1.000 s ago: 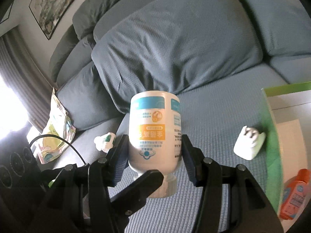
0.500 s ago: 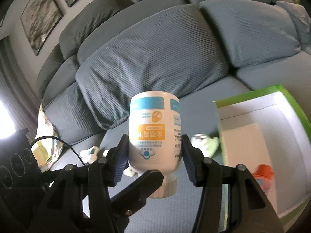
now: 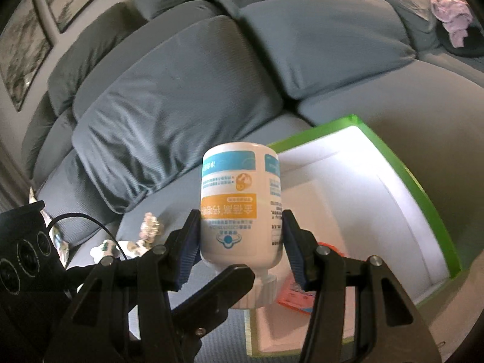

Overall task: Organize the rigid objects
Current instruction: 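Carry the white supplement bottle with the right gripper and release it into the box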

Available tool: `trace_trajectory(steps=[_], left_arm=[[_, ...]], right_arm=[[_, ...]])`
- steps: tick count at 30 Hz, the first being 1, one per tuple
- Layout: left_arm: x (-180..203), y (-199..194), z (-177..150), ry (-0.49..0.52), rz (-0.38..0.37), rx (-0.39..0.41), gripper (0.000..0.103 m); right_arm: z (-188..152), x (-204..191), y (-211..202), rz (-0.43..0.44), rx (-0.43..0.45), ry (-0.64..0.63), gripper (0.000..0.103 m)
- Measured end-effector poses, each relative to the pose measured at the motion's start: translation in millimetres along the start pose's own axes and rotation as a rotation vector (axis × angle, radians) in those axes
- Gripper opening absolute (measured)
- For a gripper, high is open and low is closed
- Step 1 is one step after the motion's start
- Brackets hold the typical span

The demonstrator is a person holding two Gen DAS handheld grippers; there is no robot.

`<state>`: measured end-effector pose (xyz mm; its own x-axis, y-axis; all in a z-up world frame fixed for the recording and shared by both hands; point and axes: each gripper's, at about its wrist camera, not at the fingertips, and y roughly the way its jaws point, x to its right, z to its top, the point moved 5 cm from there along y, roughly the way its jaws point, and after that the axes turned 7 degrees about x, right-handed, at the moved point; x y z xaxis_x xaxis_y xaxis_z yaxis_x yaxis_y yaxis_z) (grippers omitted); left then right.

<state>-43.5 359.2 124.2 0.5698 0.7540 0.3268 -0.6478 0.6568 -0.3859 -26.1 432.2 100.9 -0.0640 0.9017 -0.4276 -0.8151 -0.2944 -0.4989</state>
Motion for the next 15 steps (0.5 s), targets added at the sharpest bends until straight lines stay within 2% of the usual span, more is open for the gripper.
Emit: trace_trajectory(steps=[15], left_arm=[[3, 38, -23, -0.134, -0.109, -0.114, 0.047]], right_arm=[[-8, 41, 5, -0.15, -0.076, 0.038, 0.054]])
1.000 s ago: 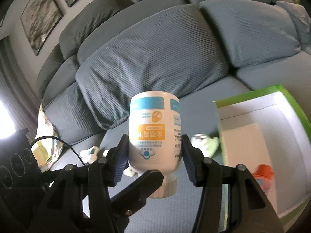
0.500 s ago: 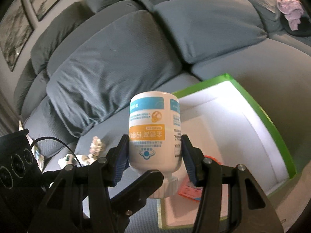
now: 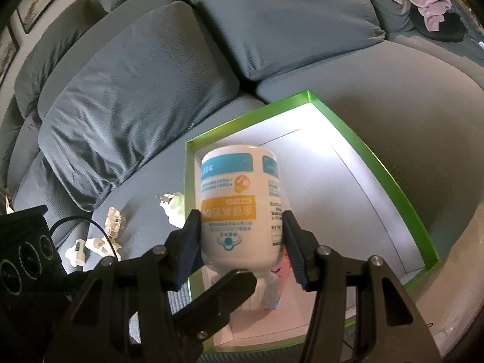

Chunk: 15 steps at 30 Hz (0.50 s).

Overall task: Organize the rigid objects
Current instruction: 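Carry the white supplement bottle with the right gripper and release it into the box, then reach the left gripper to the white plug adapter and close on it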

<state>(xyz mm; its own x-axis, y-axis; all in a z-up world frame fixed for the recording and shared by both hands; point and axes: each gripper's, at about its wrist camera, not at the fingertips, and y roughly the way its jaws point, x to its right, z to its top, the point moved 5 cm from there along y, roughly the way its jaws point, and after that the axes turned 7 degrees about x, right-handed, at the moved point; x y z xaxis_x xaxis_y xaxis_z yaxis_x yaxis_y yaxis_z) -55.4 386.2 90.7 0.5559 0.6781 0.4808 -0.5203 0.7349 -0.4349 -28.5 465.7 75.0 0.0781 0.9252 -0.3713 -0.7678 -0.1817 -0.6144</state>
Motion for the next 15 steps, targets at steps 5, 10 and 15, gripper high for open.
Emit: trace_trajectory(steps=[5, 10, 15], left_arm=[[-6, -2, 1, 0.001, 0.04, -0.013, 0.047], [-15, -14, 3, 0.007, 0.092, -0.007, 0.059], [-44, -47, 14, 0.026, 0.206, 0.06, 0.074]], right_arm=[[3, 8, -1, -0.066, 0.011, 0.009, 0.064], [10, 17, -11, -0.076, 0.066, 0.067, 0.08], [18, 16, -26, -0.078, 0.155, 0.076, 0.087]])
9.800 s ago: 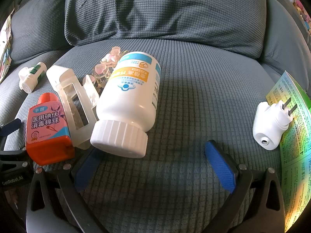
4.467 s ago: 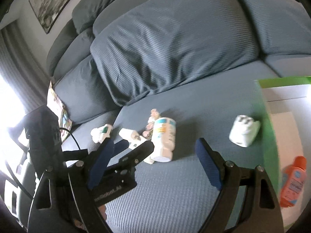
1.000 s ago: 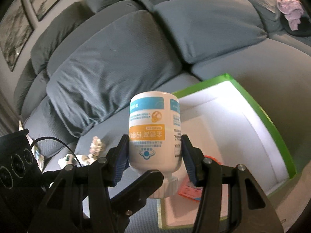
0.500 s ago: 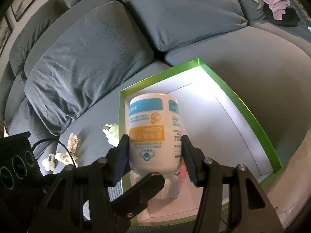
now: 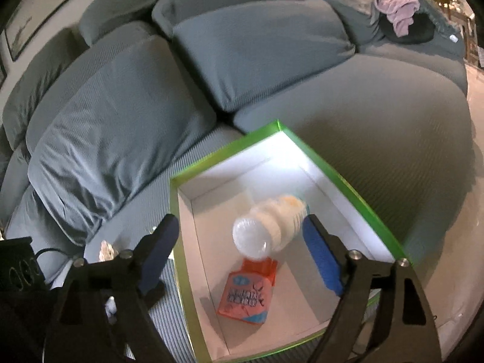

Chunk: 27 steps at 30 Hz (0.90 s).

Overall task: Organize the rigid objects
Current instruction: 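Reach the left gripper to the white plug adapter and close on it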

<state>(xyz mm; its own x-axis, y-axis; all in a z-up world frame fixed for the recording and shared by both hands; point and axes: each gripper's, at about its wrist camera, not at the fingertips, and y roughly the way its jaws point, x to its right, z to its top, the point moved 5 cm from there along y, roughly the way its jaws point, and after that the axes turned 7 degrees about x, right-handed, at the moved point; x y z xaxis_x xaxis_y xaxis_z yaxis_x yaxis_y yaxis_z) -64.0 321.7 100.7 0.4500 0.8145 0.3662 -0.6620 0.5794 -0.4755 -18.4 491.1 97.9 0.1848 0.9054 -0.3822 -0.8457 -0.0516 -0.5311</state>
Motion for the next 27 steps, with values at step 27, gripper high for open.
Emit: trace_trajectory(steps=[27], left_arm=[[-101, 68, -34, -0.227, 0.13, -0.18, 0.08]], right_arm=[[-4, -21, 15, 0.041, -0.035, -0.012, 0.087]])
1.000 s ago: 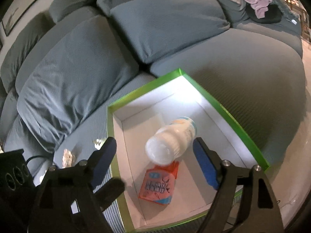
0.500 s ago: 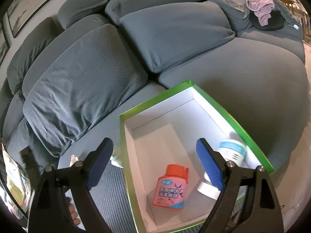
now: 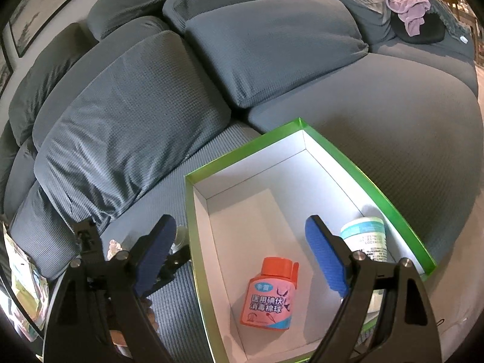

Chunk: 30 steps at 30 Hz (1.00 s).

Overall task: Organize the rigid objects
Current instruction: 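Reach the left gripper to the white plug adapter and close on it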

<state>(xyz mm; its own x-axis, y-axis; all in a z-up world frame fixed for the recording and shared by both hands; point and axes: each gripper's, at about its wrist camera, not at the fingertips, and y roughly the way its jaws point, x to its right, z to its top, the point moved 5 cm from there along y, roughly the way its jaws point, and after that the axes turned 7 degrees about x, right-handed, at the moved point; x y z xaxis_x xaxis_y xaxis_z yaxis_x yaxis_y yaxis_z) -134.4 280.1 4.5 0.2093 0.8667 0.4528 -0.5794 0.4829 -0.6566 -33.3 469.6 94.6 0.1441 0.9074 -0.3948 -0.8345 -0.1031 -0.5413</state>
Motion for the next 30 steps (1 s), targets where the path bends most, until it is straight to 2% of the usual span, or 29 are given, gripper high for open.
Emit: trace_trajectory(steps=[3, 4, 5, 6, 9, 14, 18, 24, 30], left_arm=[[0, 1, 3, 0.027, 0.017, 0.02, 0.08], [0, 1, 3, 0.03, 0.023, 0.024, 0.077], [-2, 3, 3, 0.032, 0.033, 0.034, 0.059], [-4, 4, 3, 0.029, 0.043, 0.039, 0.052], [-8, 2, 3, -0.012, 0.051, 0.068, 0.052], [-13, -18, -1, 0.035, 0.157, 0.102, 0.052], [-27, -45, -1, 0.002, 0.203, 0.137, 0.052], [-69, -86, -4, -0.059, 0.327, 0.175, 0.052], [-106, -112, -11, -0.133, 0.354, 0.17, 0.052]], right_arm=[[-1, -3, 5, 0.001, -0.014, -0.004, 0.087], [-1, -4, 6, -0.001, -0.019, -0.009, 0.087], [-2, -5, 7, -0.001, -0.021, -0.012, 0.087], [-2, -6, 7, 0.001, -0.023, -0.014, 0.087], [-2, -8, 7, 0.013, -0.024, -0.012, 0.087], [-2, -19, 8, 0.067, -0.03, -0.016, 0.087], [-11, -37, 14, 0.13, -0.068, -0.035, 0.087], [-39, -93, 33, 0.276, -0.192, -0.103, 0.087], [-77, -148, 56, 0.391, -0.334, -0.149, 0.087]])
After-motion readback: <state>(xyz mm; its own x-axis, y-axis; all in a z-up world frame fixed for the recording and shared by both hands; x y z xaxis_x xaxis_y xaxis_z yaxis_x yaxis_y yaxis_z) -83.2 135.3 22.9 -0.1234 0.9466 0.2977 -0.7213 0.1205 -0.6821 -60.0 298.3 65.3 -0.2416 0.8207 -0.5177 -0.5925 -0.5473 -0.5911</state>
